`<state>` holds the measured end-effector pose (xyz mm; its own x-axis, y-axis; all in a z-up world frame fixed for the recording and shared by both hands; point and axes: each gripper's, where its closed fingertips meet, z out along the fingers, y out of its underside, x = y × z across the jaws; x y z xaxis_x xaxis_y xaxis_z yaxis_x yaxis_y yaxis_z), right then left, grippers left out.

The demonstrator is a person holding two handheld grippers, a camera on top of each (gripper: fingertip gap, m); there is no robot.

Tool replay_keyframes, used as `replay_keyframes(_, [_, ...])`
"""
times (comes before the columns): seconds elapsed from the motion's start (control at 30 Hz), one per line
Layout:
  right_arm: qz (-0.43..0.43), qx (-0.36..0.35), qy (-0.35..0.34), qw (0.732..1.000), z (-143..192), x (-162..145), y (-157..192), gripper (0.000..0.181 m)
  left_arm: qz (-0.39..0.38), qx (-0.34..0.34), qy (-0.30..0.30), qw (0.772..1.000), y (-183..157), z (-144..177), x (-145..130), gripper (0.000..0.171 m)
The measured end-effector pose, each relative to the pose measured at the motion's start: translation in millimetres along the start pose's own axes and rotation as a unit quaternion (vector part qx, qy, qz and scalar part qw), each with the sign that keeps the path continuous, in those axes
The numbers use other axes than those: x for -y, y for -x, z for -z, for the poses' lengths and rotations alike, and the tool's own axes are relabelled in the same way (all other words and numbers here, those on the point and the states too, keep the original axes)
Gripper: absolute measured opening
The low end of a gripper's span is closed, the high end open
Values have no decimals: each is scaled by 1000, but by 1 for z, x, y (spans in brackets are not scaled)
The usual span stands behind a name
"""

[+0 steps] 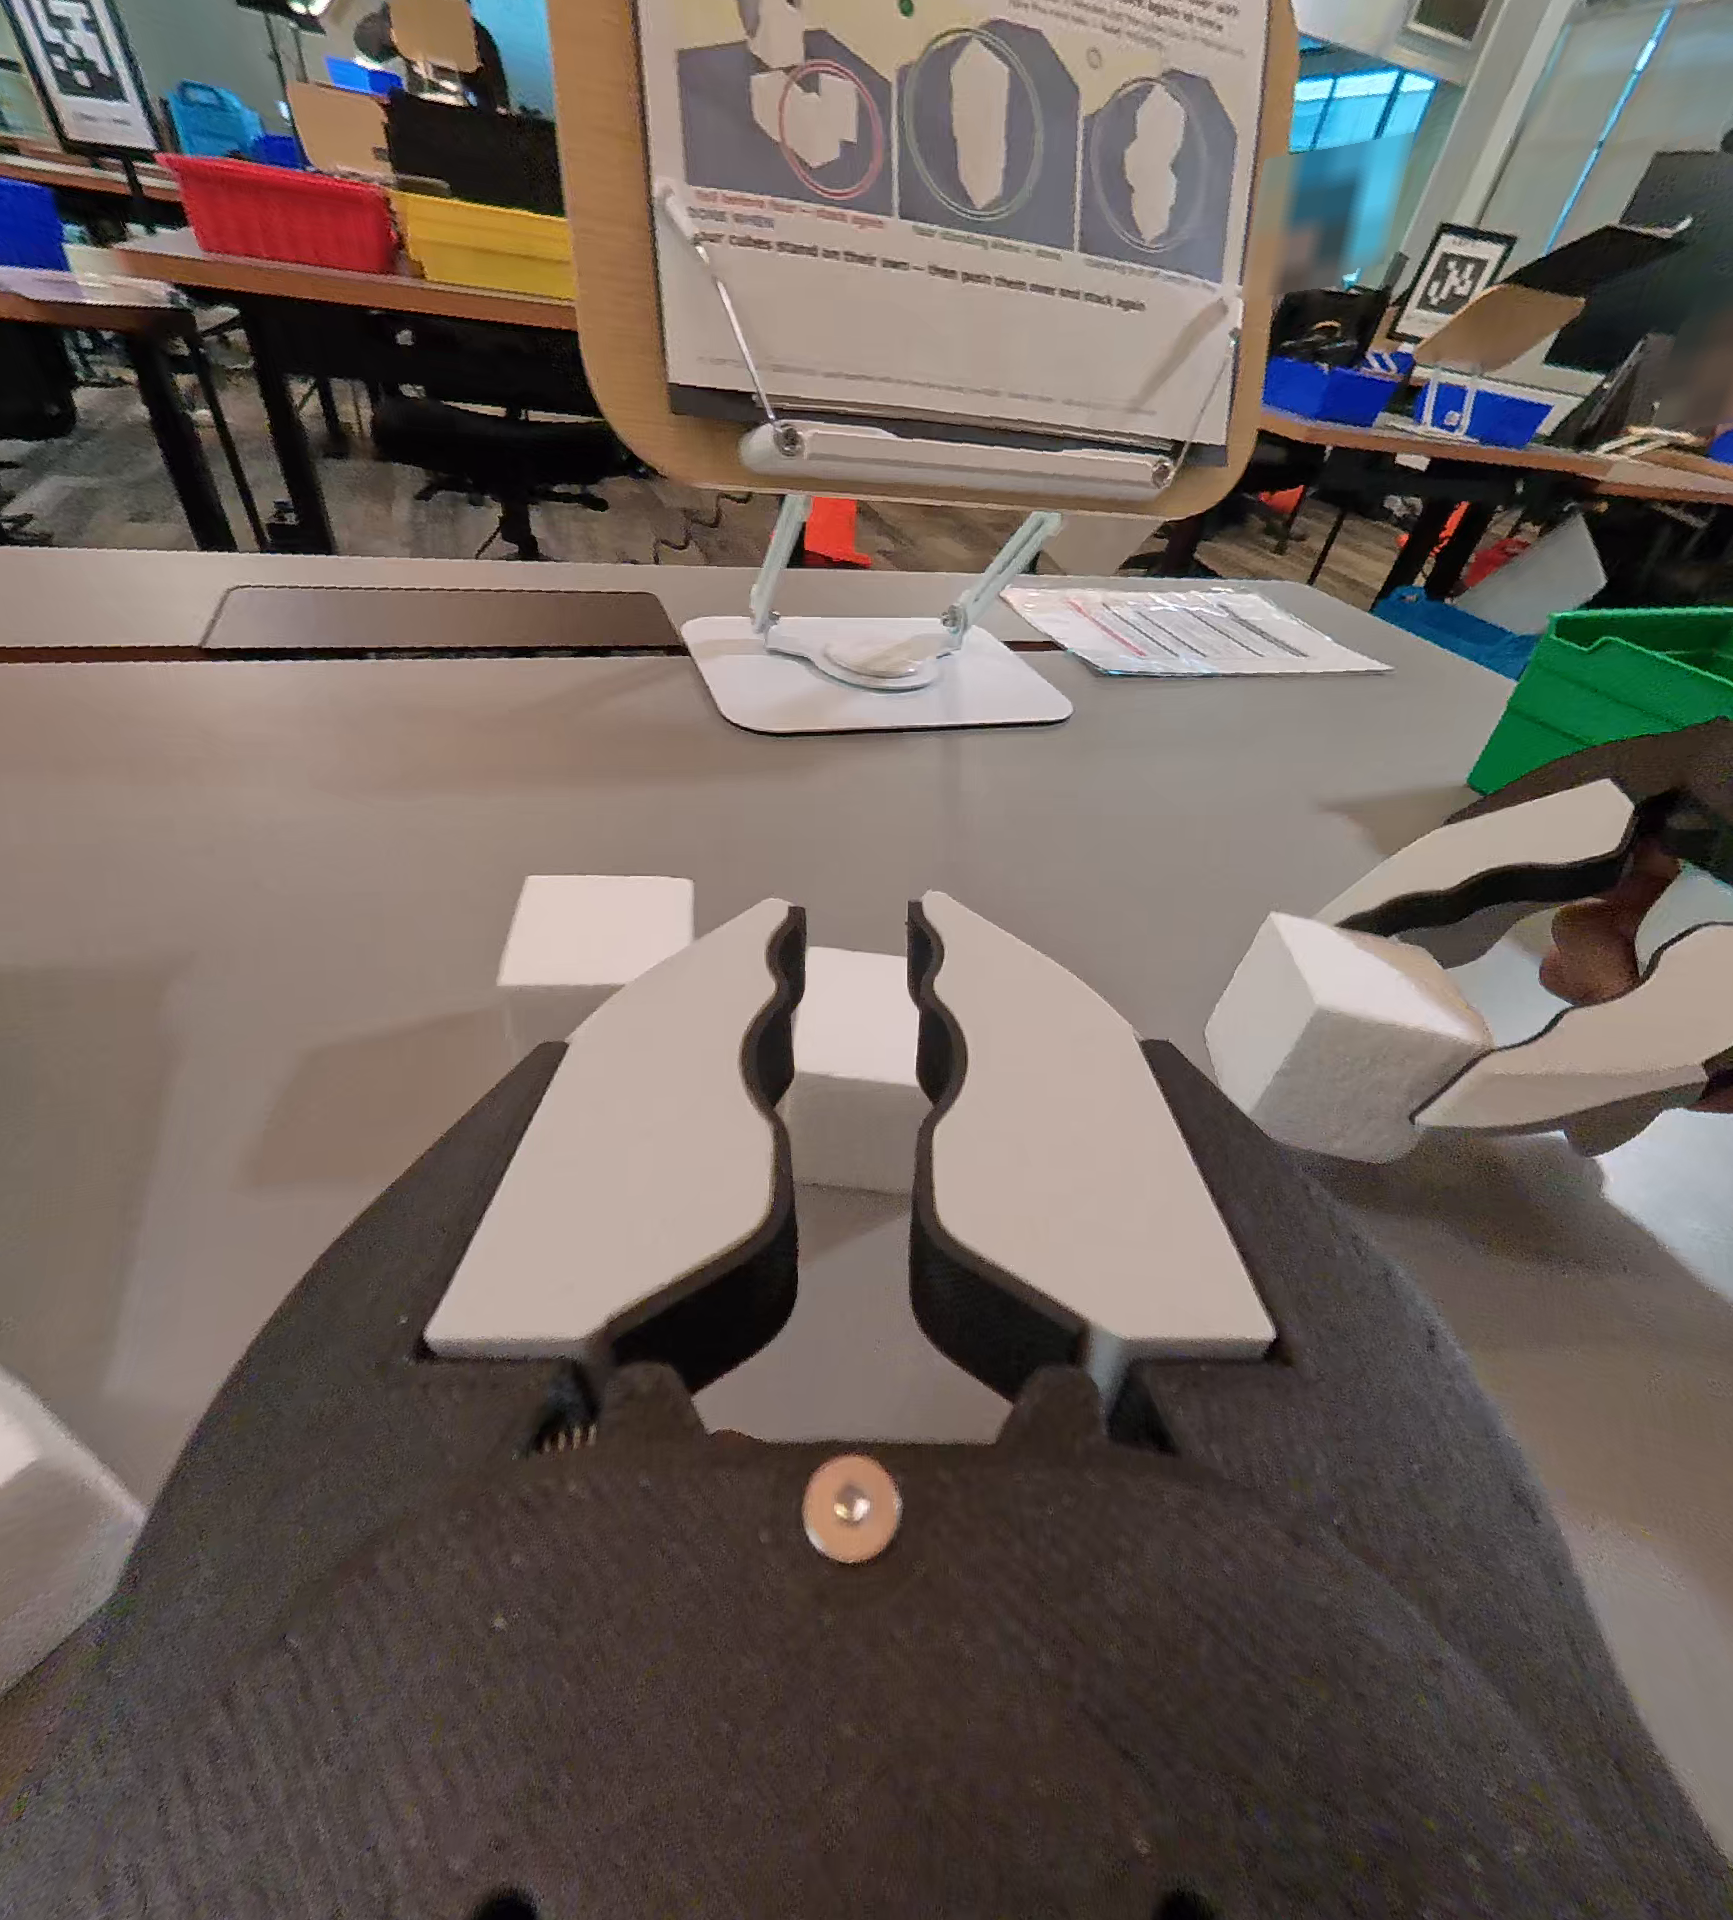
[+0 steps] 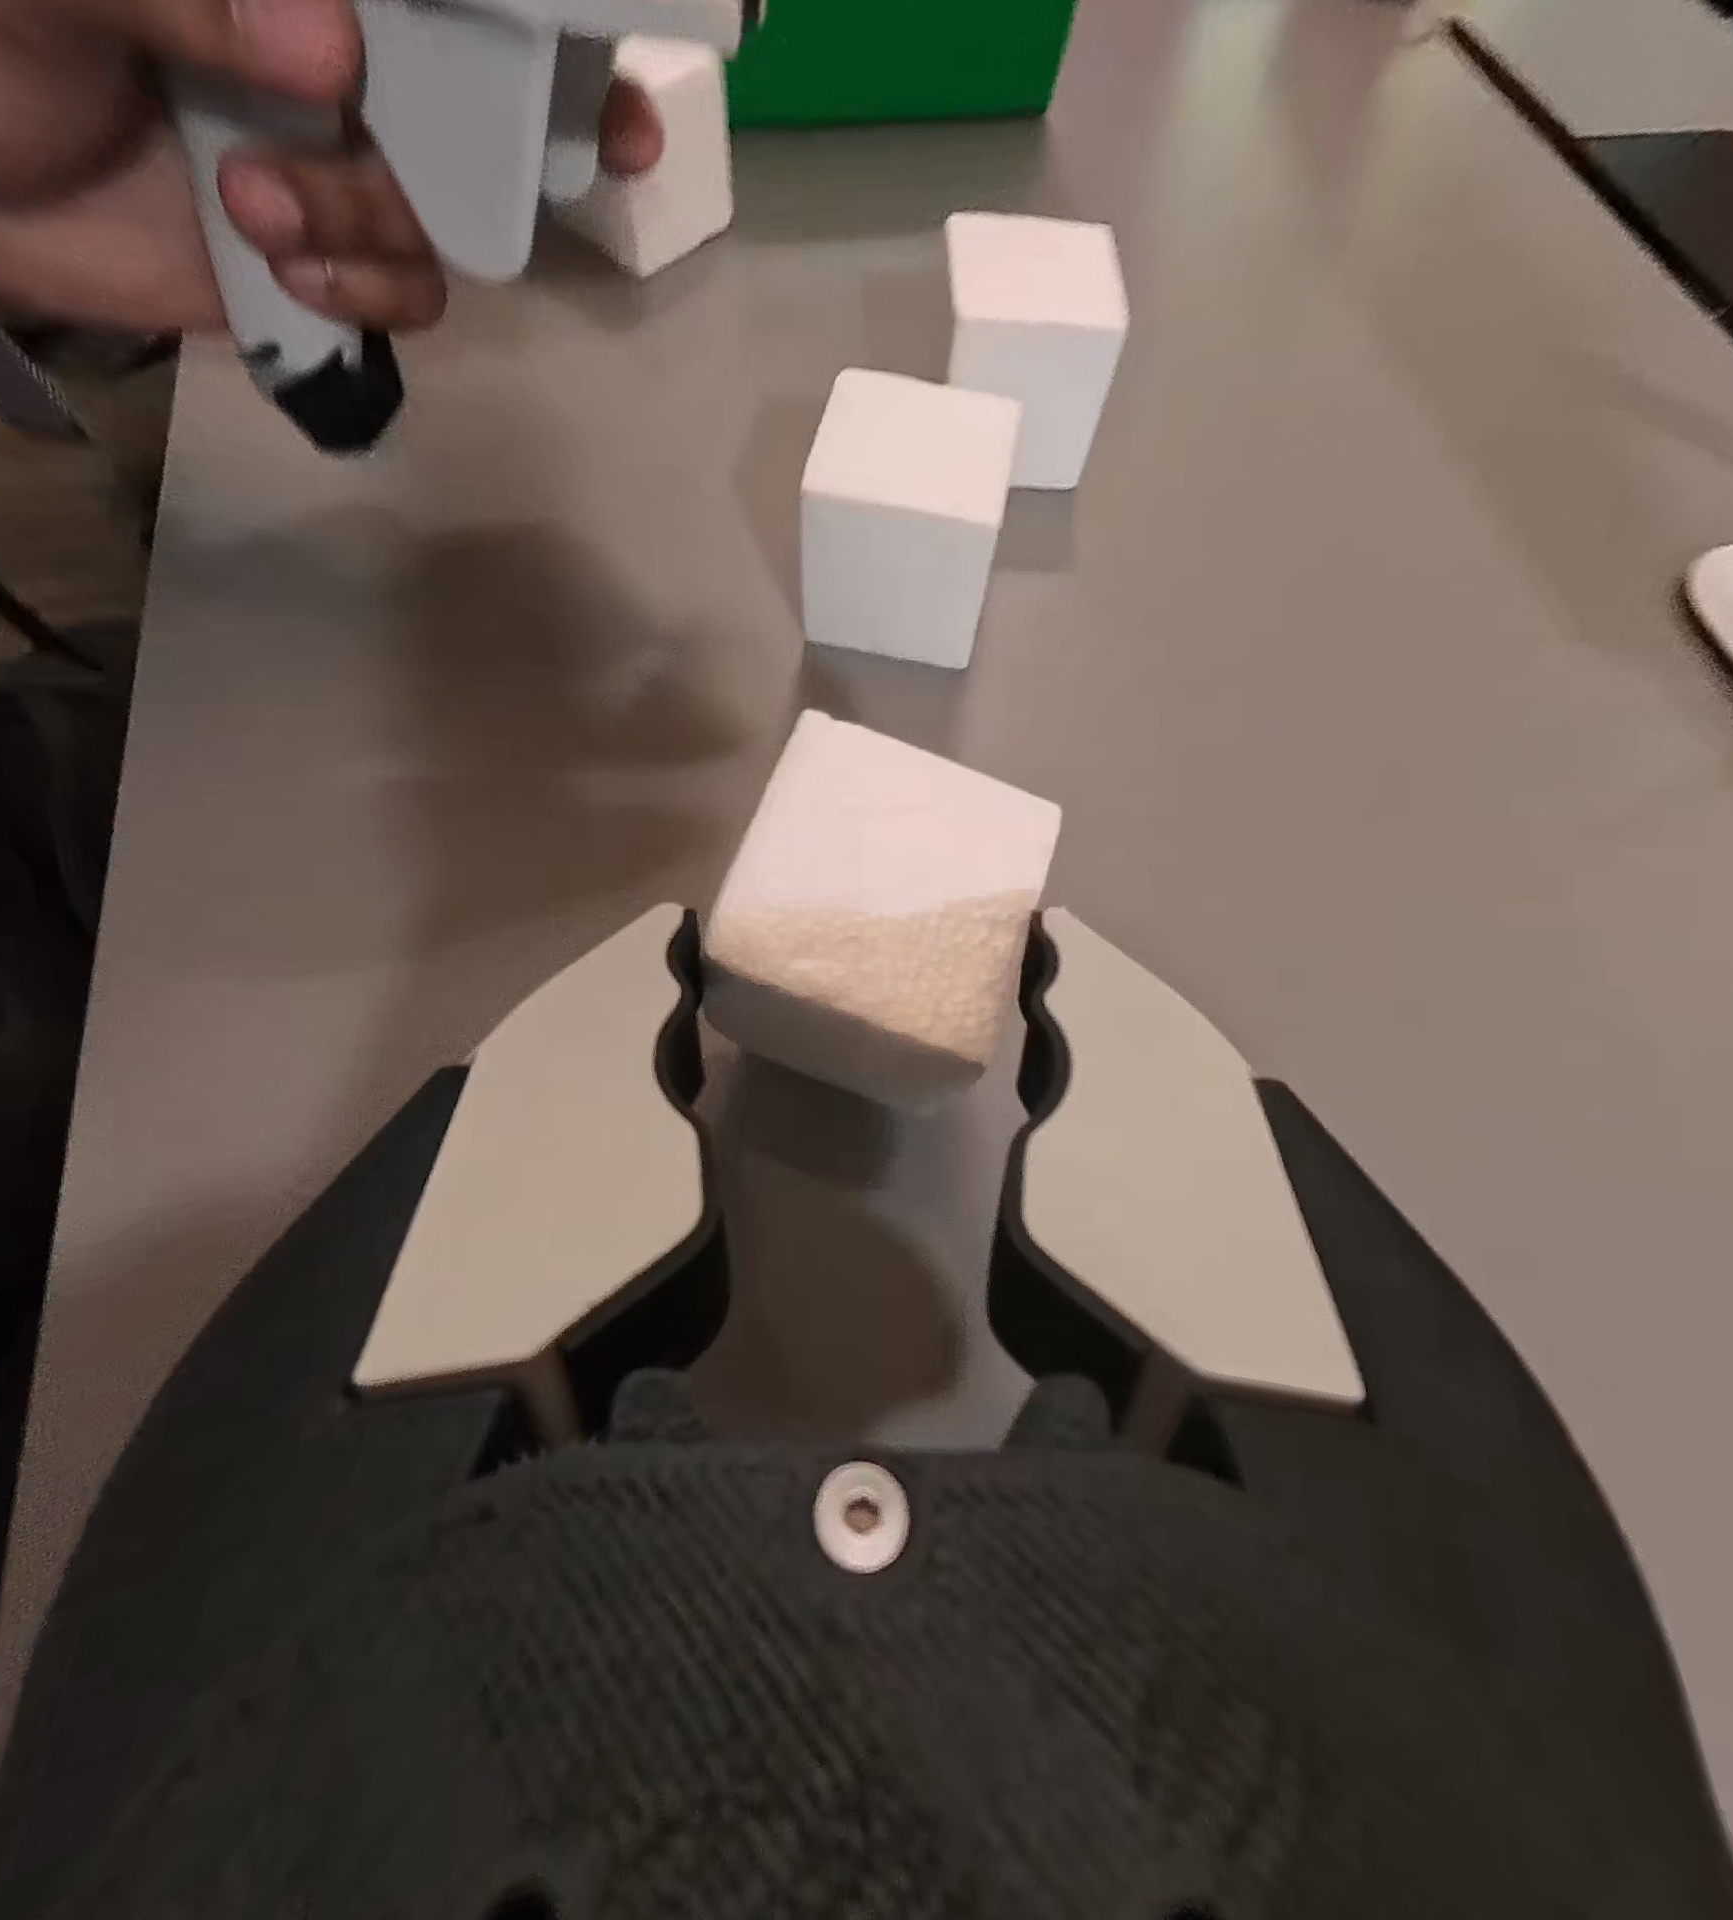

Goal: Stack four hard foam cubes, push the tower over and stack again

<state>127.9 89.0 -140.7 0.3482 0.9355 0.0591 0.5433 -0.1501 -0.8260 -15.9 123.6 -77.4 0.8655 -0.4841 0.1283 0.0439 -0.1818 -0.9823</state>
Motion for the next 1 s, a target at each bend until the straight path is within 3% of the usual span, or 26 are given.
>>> replay_keyframes(0.2, [25, 45, 29, 998, -13, -11, 3, 60, 35, 16, 9, 999, 21, 15, -5, 20])
replay_keyframes(0.5, [46, 21, 34, 998, -13, -16, -8, 63, 26, 5, 21, 999, 17, 15, -11, 21])
replay_keyframes(0.7, [33, -44, 12, 998, -6, -8, -22, 102, 1, -4, 19, 1000, 8, 11, -9, 20])
replay_keyframes(0.8, [14, -121, -33, 992, 17, 7, -42, 117, 4, -15, 12, 1000, 2, 5, -6, 19])
replay_keyframes(0.87, [15, -211, -126, 969, 55, 36, -57, 116, 5, -24, 11, 1000, -3, -1, -5, 19])
replay_keyframes(0.9, [18, -261, -185, 947, 80, 52, -61, 106, 5, -29, 10, 1000, -6, -4, -5, 19])
replay_keyframes(0.93, [22, -317, -236, 918, 106, 62, -65, 89, 3, -34, 9, 999, -9, -6, -4, 19])
replay_keyframes(1.0, [51, -423, -279, 861, 145, 68, -68, 85, -2, -41, 5, 999, -15, -11, -2, 19])
